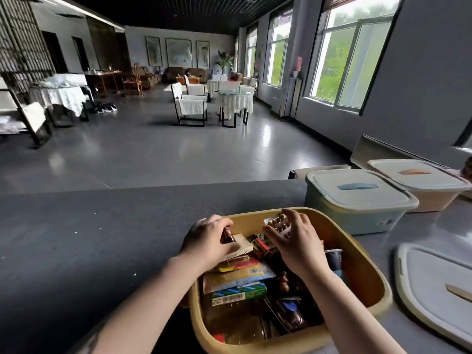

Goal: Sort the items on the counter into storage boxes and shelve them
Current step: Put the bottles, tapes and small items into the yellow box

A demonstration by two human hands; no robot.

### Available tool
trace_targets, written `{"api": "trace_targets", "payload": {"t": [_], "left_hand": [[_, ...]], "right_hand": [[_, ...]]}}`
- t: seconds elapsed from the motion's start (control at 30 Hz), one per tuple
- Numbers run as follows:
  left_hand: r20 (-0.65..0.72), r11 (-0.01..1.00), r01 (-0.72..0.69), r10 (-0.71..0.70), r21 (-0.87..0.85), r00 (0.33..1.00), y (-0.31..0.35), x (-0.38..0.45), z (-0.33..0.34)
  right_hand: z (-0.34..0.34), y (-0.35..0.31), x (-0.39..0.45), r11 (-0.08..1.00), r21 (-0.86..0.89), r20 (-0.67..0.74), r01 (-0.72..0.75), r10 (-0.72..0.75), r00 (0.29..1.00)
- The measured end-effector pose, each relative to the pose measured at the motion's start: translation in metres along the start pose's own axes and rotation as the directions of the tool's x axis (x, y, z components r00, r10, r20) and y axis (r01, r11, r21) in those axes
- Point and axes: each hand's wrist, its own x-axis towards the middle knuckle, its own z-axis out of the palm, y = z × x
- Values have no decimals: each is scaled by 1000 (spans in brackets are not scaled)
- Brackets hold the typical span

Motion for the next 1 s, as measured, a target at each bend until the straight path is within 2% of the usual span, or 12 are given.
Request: {"api": "trace_targets", "payload": {"t": [0.07, 0.3, 0.47, 0.7, 0.8, 0.93, 1.0], "left_hand": [[13, 997, 10, -11, 79, 1000, -3, -1, 7], [-84, 994, 25, -16, 108, 996, -8, -8, 13], [-131, 998, 16, -7, 68, 991, -8, -9, 13], [-182, 993, 62, -79, -96, 980, -9, -22, 8], [-214, 995, 93, -100, -42, 972, -9, -27, 8], [-253, 993, 92, -109, -78, 961, -9, -29, 9], [-272, 991, 88, -111, -96, 956, -9, -29, 10]], "right_hand": [[4, 3, 8, 1000, -16, 94, 13, -12, 996], [27, -2, 17, 974, -149, 302, 170, -118, 946], [37, -2, 9, 944, -92, 340, 318, -270, 901], [34, 4, 12, 870, -56, 383, 489, -434, 816], [43, -3, 8, 801, -77, 429, 594, -511, 745], [48, -3, 3, 802, -85, 442, 592, -502, 744], [47, -1, 2, 814, -52, 520, 578, -472, 712]]}}
